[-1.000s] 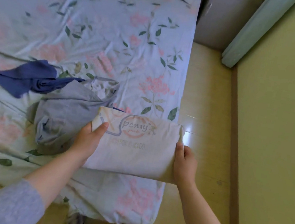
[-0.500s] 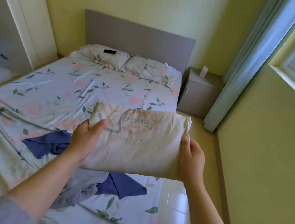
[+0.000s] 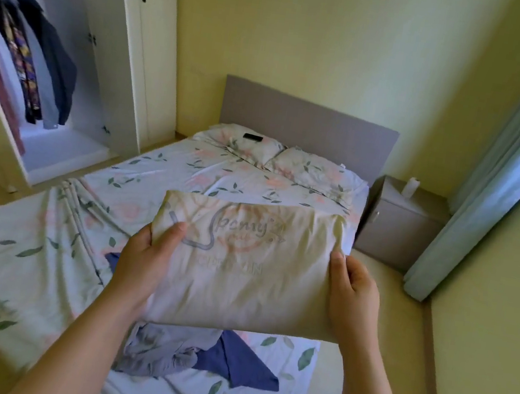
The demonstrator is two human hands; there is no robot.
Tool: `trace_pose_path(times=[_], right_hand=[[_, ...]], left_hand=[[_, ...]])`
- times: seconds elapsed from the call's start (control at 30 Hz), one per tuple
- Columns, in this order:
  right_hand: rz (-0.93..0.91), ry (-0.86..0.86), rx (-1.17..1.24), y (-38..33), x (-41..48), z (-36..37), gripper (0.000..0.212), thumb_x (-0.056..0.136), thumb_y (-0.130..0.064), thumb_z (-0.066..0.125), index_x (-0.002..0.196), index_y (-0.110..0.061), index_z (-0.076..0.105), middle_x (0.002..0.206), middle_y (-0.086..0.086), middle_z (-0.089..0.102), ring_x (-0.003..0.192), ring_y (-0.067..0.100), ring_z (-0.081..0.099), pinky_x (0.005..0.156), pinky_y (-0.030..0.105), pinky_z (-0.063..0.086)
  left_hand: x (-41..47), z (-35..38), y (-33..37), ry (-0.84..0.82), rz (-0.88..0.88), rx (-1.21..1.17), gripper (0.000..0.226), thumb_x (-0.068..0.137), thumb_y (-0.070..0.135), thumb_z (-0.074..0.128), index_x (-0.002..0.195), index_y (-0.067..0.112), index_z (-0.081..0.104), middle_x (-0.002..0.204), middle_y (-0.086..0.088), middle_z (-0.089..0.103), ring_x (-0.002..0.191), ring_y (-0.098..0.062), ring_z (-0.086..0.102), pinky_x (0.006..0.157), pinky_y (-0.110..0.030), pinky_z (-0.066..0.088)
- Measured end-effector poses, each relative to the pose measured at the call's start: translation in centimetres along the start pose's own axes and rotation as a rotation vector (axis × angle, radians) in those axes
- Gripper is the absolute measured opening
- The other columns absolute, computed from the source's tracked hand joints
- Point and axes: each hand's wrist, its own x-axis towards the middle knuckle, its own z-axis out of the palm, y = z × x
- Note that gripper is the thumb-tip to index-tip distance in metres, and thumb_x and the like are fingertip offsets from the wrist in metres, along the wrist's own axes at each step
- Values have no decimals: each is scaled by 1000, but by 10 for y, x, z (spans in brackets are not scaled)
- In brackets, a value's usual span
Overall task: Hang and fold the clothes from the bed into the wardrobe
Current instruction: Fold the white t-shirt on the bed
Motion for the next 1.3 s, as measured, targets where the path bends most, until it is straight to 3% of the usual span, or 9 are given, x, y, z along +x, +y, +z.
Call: trace_pose_path(times=[0.3,0.4,0.5,0.67,0.8,0.93,1.03,1.2,1.3], right_hand=[[234,-310,192,-62,-26,102,69,80,-73,50,101,-9,65,99,7,70,94,26,66,82,39,52],[222,-338,231,-83,-46,154,46,88,-53,61,105,-11,68,105,4,71,100,25,68,85,35,53],[157,-310,305,-114,-72,209,24,91,-37,65,94,-14,57,86,1,63,78,3,67,52,11,48],[99,-450,298,-160,-106,293,26,94,-36,61,84,-14,69,75,4,72,66,12,67,64,31,50],[65,-544,299,-187,-120,348,30,95,-36,61,84,-8,67,78,16,70,67,28,65,67,37,52],[31,-599,296,-204,-125,404,28,94,-33,62,83,-7,67,71,3,71,61,8,66,57,24,51],[36,-632,356,-214,-126,447,34,93,-31,64,95,-3,46,86,-21,55,85,-7,53,74,20,48],[18,-740,334,-232,-111,524,35,94,-40,62,87,-5,68,77,14,68,72,26,66,62,30,51],[0,-770,359,-248,-98,576,30,95,-36,59,78,-13,67,71,5,71,64,15,64,59,21,48]], left_hand=[[21,-126,15,84,1,72,5,86,49,65,84,45,68,83,35,67,79,17,61,68,-16,42],[30,-187,17,134,-23,79,11,82,57,65,86,47,68,89,33,67,85,12,60,69,-16,42],[38,-253,20,198,-47,58,16,80,59,64,89,47,69,90,32,69,89,5,61,74,-24,49],[42,-346,27,304,-84,-25,32,86,47,65,109,26,70,104,0,74,98,-24,69,87,-47,55],[44,-396,28,339,-113,-76,24,91,41,61,105,23,71,94,-2,76,84,-23,74,64,-37,59],[58,-438,24,425,-119,-93,22,91,38,61,104,22,71,93,-3,76,82,-22,74,64,-35,57],[77,-466,20,475,-118,-72,20,91,39,61,100,24,72,91,1,77,81,-18,74,64,-32,55],[127,-509,21,532,-96,-14,17,91,39,62,96,26,72,86,7,76,73,-9,72,49,-18,52],[161,-535,26,561,-89,16,17,91,40,61,95,27,72,88,6,76,75,-12,73,51,-19,53]])
